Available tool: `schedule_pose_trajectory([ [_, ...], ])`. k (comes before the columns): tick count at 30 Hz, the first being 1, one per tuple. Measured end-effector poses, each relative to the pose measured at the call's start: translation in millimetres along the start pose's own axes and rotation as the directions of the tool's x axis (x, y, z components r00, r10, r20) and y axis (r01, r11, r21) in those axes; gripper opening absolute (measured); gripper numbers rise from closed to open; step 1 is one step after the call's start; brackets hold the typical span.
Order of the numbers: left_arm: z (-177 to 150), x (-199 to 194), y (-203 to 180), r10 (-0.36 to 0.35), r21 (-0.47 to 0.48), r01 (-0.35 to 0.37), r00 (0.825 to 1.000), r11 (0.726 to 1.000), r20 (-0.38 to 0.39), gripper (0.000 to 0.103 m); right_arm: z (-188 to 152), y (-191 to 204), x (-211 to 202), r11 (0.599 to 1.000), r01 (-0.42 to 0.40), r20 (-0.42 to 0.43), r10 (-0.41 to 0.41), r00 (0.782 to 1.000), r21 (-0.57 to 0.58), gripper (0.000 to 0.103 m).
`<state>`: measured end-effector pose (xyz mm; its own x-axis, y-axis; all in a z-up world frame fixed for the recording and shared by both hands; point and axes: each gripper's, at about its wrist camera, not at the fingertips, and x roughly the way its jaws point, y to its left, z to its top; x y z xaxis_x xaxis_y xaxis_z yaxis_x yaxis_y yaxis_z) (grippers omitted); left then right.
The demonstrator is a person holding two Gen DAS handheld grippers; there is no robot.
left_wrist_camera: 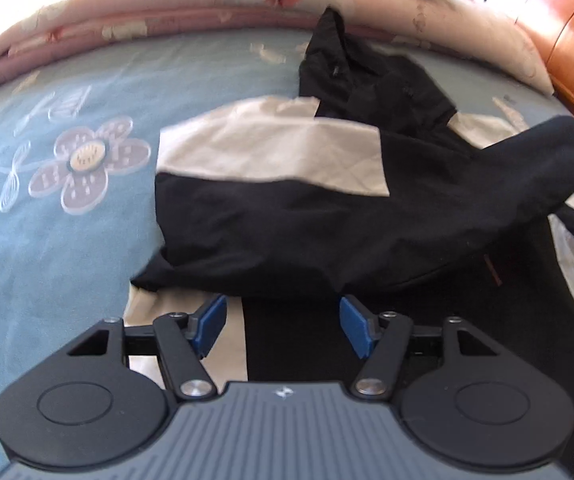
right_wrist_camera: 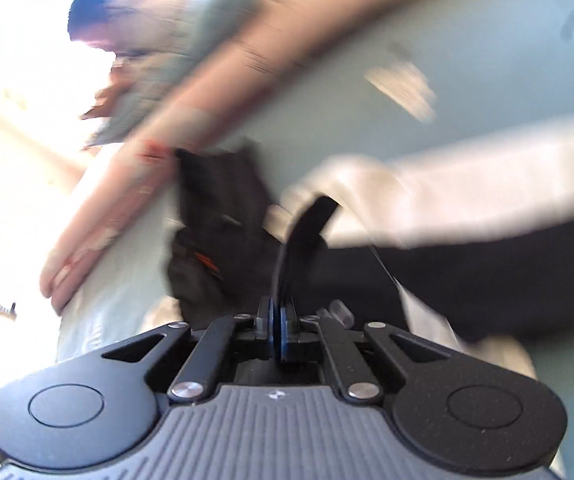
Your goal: Fold clothes
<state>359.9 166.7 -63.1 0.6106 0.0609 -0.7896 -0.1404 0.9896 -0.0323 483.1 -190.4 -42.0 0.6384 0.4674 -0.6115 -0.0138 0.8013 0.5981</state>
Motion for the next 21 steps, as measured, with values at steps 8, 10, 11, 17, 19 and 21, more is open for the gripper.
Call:
schedule_pose_trajectory([
  [8,5,59,20,0.090,-0.037,-0.092,0.994,0.995,-0.055,0.074,-18,-23,41,0.947,0.301,-0.110,-0.313,0.943,-0.108,0.017],
  [10,0,63,29,0.069,-0.072,-0.075,0.995,0.995,-0.078,0.074,-38,-27,38,0.924,0.359,-0.134,-0.375,0.917,-0.132,0.017],
  [11,-1,55,31,0.059,-0.075,-0.063,0.997,0.995,-0.055,0.074,-48,-27,32,0.917,0.372,-0.135,-0.391,0.910,-0.147,0.018],
  [17,4,32,40,-0.010,-0.055,0.014,0.996,0.998,0.087,0.077,-82,0,16,0.945,0.265,-0.181,-0.299,0.937,-0.192,0.029],
  [19,4,47,42,-0.014,-0.049,0.016,0.999,0.999,0.046,0.077,-85,21,26,0.950,0.196,-0.203,-0.247,0.947,-0.243,0.031],
  [21,0,60,45,-0.019,-0.076,0.019,1.000,0.997,0.002,0.076,-83,51,44,0.938,0.129,-0.220,-0.206,0.953,-0.321,0.031],
])
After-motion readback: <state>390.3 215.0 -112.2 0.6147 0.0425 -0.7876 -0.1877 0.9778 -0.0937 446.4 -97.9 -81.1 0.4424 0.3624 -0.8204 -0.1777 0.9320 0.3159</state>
